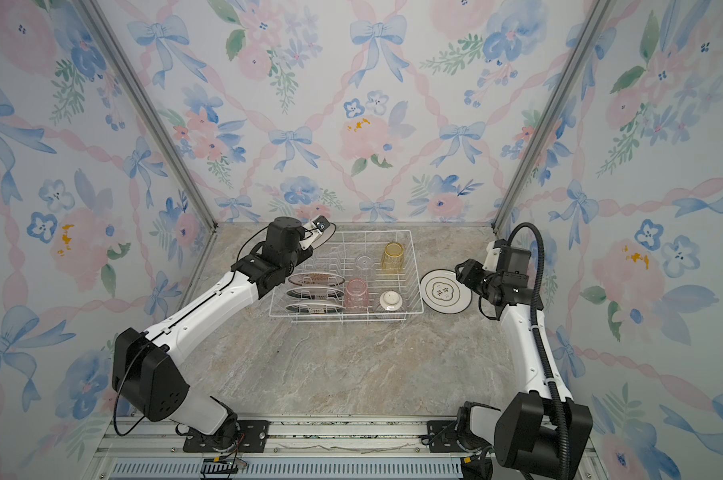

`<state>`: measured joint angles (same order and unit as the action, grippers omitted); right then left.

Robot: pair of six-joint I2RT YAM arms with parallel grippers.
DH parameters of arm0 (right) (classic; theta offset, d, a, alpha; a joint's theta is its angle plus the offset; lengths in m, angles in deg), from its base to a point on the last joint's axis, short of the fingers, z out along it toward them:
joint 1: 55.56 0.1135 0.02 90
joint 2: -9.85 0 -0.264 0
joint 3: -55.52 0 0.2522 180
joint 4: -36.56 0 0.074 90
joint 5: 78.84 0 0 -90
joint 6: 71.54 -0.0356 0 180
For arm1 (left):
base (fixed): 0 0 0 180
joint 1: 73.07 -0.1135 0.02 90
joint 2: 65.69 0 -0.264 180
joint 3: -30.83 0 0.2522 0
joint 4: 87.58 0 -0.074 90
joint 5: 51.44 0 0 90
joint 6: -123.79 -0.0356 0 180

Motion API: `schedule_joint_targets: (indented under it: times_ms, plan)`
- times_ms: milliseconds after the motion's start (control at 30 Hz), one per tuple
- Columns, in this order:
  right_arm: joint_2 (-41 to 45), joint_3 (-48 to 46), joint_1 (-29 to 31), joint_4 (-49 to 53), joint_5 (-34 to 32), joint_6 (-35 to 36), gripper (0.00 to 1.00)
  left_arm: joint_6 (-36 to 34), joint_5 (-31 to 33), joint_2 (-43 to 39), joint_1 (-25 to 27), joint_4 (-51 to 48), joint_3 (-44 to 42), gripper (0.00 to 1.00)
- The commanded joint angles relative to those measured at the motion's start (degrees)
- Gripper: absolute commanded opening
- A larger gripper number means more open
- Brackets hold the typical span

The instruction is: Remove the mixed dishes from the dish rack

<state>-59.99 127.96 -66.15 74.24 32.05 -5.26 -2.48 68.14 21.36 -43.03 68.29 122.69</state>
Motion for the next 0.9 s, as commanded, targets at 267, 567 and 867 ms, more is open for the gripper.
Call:
schedule_joint_targets:
  times_ms: [267,567,867]
  plan:
    - [1.2,0.6,4.8,-5.2,11.6,2.1,0.52,15.2,-11.6,-6.1,0.2,-3.7,5.4,0.00]
    - [-1.9,1.7,12.4,-9.5,19.8,0.9,0.52,22.8,-22.3,-6.9,-0.8,-5.5,6.4,0.00]
    - [-15.5,1.6,26.8,-35.0,22.6,-11.5,0.52,28.3,-31.5,-6.7,-3.3,-5.3,5.0,0.00]
